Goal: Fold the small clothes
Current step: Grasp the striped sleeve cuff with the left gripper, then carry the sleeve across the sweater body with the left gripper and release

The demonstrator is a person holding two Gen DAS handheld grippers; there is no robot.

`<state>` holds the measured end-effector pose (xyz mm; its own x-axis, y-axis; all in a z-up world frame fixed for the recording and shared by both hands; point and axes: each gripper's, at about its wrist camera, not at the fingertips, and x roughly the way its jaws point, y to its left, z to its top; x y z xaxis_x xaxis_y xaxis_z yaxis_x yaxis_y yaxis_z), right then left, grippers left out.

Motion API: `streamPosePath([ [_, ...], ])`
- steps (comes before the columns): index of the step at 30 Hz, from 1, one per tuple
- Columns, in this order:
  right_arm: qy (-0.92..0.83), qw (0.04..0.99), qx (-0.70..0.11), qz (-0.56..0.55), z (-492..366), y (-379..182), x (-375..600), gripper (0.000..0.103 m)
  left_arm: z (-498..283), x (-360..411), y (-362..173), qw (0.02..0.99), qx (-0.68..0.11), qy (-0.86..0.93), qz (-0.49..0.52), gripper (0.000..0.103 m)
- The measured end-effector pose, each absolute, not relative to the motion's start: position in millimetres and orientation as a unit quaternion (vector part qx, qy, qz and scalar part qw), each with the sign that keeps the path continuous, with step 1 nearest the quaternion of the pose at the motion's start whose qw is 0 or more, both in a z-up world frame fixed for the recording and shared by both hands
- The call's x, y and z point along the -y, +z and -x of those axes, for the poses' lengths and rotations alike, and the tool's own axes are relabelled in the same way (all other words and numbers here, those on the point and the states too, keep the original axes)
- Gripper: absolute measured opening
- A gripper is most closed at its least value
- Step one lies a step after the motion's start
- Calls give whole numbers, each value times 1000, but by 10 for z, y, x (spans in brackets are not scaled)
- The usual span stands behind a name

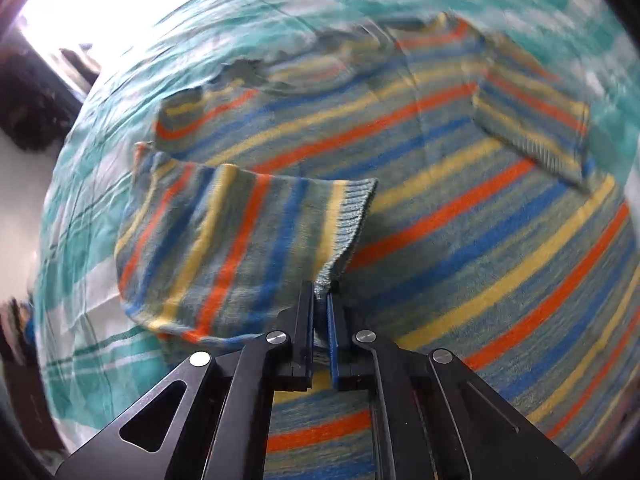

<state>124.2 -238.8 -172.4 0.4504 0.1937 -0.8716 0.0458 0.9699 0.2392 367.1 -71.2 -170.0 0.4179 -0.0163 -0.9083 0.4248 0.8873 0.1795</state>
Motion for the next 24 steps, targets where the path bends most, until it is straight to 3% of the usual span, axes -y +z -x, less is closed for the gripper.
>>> streamPosePath([
  [7,45,845,-521,-108,-1226,-1730,2378,54,-3914,-476,-1126,863,-499,-77,30,3],
  [13,42,846,-522,-94,-1231,-1737,2325,57,-4163,-1763,-1204,856,-491,70,142,3],
  [24,35,846,-527,-81,-1279,-1762,2273,62,-4115,-2566,-1539,834,-485,182,187,2],
])
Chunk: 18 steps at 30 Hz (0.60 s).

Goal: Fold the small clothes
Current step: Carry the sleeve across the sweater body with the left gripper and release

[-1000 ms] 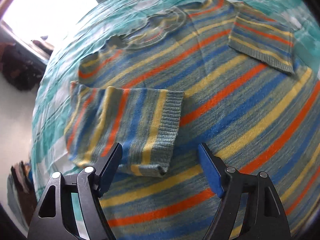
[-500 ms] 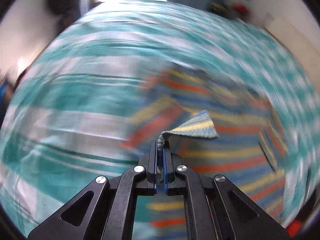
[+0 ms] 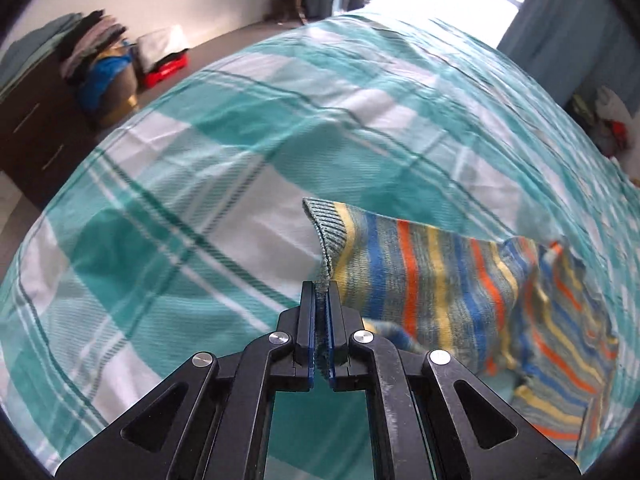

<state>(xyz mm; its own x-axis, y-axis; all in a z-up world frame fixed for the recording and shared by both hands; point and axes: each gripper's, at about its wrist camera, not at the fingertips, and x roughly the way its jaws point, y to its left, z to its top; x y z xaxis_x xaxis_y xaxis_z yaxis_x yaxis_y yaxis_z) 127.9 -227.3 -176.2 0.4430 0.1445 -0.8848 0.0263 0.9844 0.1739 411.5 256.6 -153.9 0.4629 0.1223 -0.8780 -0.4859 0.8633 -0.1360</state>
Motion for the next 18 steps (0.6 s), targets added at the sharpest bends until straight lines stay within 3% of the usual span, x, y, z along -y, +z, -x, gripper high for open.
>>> streamPosePath([
  [18,31,848,-525,-68,-1274,-1772,2224,66,-4034,-2920,-1868,817,-489,257,165,0],
])
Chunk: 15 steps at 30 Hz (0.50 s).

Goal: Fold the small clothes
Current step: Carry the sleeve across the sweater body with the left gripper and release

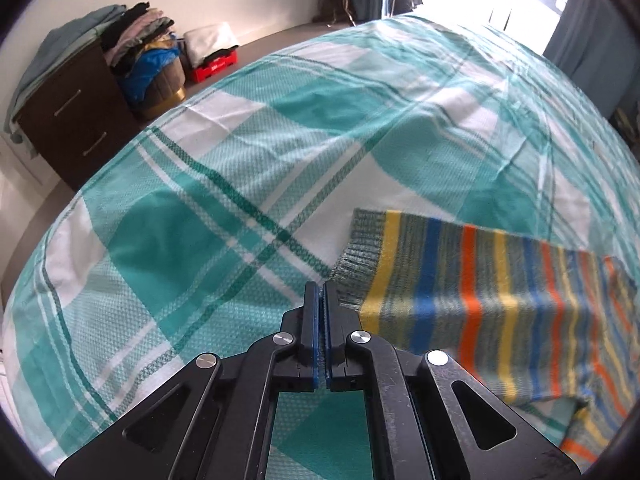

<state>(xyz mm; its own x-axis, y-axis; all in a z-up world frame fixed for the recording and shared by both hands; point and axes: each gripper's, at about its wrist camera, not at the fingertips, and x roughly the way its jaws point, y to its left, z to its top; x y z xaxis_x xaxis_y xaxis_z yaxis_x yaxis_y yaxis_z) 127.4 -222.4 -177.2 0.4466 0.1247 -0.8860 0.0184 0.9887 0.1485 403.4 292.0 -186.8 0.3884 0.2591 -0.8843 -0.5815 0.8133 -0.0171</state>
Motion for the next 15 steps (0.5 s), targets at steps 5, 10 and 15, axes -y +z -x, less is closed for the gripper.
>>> streamPosePath([
  [5,34,845,-530,-66,-1288,-1757,2221,66,-3952,-3071,-2036,796,-500,292,178,0],
  [10,39,837,-540,-77,-1281,-1664,2237,69,-3816,-3109,-1930,805,-497,249,206,38],
  [15,27,830,-545,-114,-1154,-1497,2315,70,-3393,-3000,-1645,832,-465,231,195,83],
])
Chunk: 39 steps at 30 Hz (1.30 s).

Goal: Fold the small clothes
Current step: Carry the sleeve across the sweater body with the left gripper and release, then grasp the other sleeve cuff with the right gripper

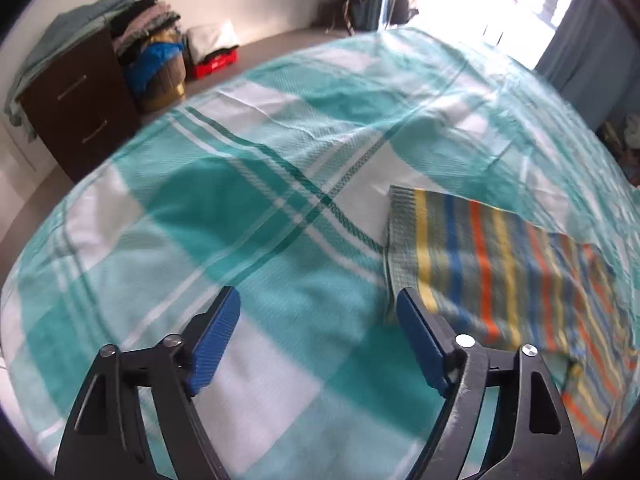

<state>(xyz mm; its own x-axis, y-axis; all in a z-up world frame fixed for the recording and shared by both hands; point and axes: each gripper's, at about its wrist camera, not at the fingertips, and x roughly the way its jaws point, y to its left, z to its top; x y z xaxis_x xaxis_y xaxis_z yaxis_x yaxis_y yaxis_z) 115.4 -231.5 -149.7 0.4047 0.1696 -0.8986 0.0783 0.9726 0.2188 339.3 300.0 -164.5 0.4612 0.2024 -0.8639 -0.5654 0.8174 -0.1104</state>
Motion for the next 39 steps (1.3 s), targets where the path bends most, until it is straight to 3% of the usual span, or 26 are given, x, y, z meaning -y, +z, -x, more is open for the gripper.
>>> streamPosePath([
  [6,-6,867,-488,-101,-1055,-823,2561,70,-2700,-2764,-1431,850,-447,200,195,86],
  [7,-16,877,-474,-78,-1095,-657,2626,71,-2600,-2708,-1397,854,-441,198,192,88],
  [9,-31,881,-471,-20,-1235,-481,2708,83,-2401,-2630,-1364,861,-429,202,183,92],
  [14,-32,875,-468,121,-1854,-457,2900,83,-2117,-2412,-1477,874,-418,208,135,94],
  [16,-11,870,-472,140,-2175,-506,2912,79,-2070,-2351,-1617,870,-430,219,104,94],
  [20,95,847,-503,146,-3046,-793,2591,59,-1974,-2321,-1755,862,-443,230,85,94],
  [27,161,811,-534,174,-3872,-1621,1869,59,-1979,-2426,-1896,855,-452,231,107,94],
  [28,159,808,-541,169,-3921,-1689,1862,54,-1979,-2439,-1913,854,-452,231,113,94],
  [29,149,805,-553,155,-3975,-1749,1925,14,-1976,-2454,-1918,854,-452,230,119,94],
  [30,141,810,-552,141,-3984,-1722,2007,1,-1971,-2470,-1919,853,-452,228,125,95],
  [34,46,867,-496,20,-3834,-1168,3028,1,-1960,-2457,-1935,854,-452,228,125,95],
  [39,-131,863,-479,-95,-3544,-1023,4619,1,-1969,-2444,-1948,853,-451,233,123,96],
])
